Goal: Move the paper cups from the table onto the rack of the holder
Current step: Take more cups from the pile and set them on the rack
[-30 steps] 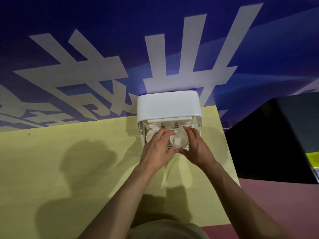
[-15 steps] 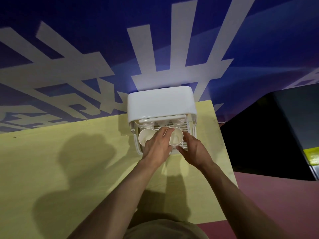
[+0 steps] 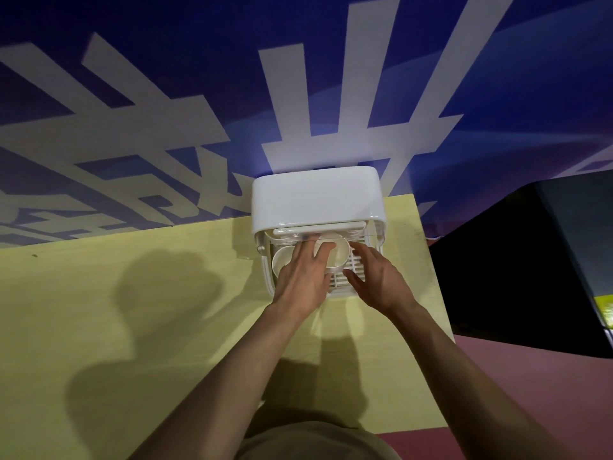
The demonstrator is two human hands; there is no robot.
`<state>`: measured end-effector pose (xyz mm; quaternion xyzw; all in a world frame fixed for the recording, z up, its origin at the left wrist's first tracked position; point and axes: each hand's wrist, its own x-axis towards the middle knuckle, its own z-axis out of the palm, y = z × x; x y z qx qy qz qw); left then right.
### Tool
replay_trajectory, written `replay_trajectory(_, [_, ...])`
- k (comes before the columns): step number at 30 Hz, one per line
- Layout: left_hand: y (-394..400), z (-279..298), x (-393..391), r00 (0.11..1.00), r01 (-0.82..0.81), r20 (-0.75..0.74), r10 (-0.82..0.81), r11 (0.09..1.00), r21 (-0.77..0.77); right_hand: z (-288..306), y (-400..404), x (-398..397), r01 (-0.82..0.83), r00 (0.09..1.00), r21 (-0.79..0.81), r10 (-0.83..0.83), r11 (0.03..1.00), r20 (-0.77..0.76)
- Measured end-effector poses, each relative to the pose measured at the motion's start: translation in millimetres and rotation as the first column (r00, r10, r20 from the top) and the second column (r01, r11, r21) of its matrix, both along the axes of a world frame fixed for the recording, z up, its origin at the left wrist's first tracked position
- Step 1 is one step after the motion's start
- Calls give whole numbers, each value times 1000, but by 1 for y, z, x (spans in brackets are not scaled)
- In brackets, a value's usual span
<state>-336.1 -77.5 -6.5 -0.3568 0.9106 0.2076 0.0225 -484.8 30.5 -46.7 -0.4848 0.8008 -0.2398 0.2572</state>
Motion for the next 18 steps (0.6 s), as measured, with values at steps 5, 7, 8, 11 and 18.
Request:
replay_trajectory(5, [5,22,32,990,-11,-144,7,1000,-22,29,14,0,40,988,-93,-54,995,-145])
replay_trajectory(7, [3,30,45,977,-37,-210,24,998,-58,45,13,-2,-1,977,-190,-39,982,-208])
replay_trajectory(8, [0,33,49,971,-56,-235,37,996,-74,52,10,-3,-17,971,-234,-40,972,-237])
replay_trajectory(11, [-14,37,51,962,-128,-254,100,987,-98,66,-9,-7,-40,954,-253,-39,967,-297])
replay_trajectory(18, [-24,31,52,958,-154,-253,134,986,-60,66,-32,-11,-43,960,-117,8,992,-281])
